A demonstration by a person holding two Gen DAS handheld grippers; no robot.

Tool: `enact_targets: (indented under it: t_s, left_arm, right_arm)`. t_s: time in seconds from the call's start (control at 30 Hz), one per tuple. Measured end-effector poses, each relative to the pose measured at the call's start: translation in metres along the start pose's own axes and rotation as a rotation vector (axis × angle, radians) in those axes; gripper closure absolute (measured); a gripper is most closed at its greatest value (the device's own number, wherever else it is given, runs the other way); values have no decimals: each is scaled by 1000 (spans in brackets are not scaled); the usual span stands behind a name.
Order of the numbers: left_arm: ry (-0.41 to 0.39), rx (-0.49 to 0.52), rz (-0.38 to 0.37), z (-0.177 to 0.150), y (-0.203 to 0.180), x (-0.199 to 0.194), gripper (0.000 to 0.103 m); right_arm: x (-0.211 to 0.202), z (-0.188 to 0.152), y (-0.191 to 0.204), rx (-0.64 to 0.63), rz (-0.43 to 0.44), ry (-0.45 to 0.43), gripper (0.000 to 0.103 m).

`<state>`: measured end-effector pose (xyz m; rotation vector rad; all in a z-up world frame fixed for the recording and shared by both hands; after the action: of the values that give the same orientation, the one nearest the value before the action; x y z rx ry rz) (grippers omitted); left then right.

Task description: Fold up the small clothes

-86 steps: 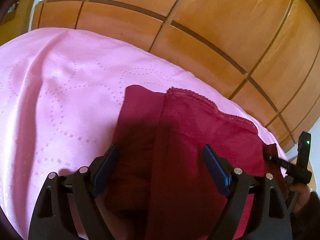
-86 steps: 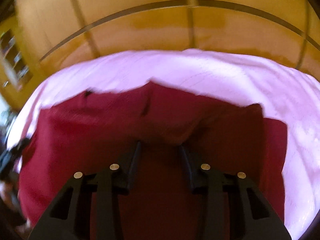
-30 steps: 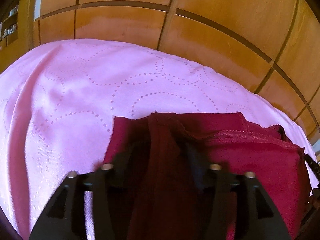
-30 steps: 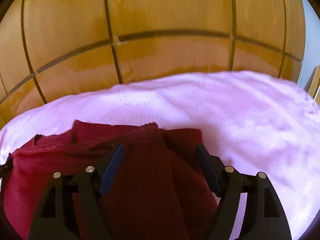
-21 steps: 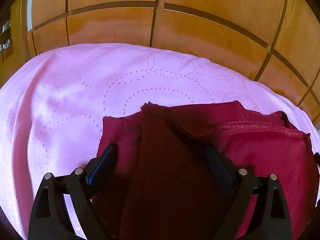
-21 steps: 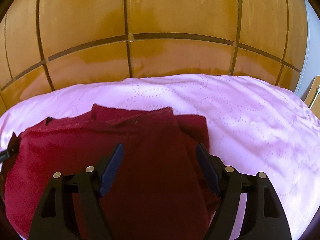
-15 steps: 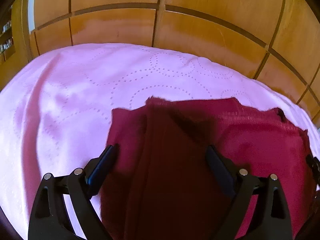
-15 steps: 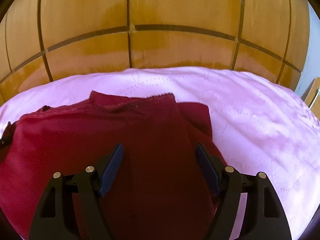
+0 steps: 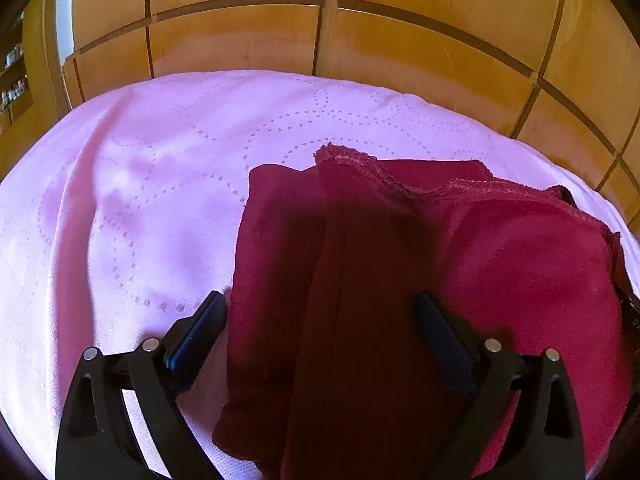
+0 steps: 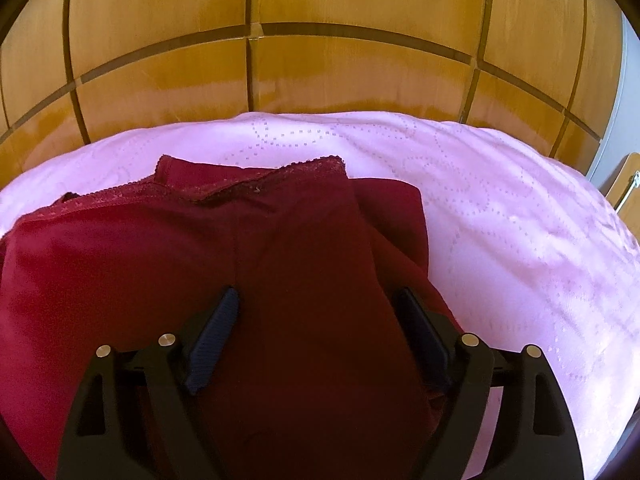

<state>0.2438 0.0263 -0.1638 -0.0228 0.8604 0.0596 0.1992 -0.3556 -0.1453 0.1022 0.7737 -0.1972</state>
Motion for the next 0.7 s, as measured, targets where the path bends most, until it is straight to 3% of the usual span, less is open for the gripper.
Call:
enact_targets:
  t_s: [0.1,0.27,0.4,0.57,0.6,0.67,0.7]
  left_arm:
    - [0,-61,-52,-2,9,-8,7]
    - [-4,-128,-112,-18,26,-24,4]
    - [-27,-108,-143,-32,33,-35,4]
    - [-46,-105,-188,-48,37,-45,3]
    - [-51,-104,-191,-48,36,-46,3]
    - [-56,-102,-198,-51,36,-48,3]
    - [-58,-102,-201,-52,36,-49,3]
  right_arm:
    - [-2,0,-1,6,13,-9,20]
    - [-11,0,0,33,88,-28,5]
    - [-27,-5,2,29,99,-39,4]
    - [-66,-14,14,41,198,-115,5]
    - [-73,-17,17,42,218,-120,6]
    - [-86,-22,24,57,274,-122,22]
    - [-90,-26,27,66,296,-116,26]
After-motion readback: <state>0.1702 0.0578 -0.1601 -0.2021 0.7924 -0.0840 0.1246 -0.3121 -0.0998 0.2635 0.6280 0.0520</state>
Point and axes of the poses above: each gripper's, at about its wrist camera, not at the fingertips, and x roughly the way its jaws point, y to its left, z to its top, the point moved 7 cm from there along x, roughly the way its jaws point, and after that the axes turned 10 degrees about z, right-handed, at the moved point
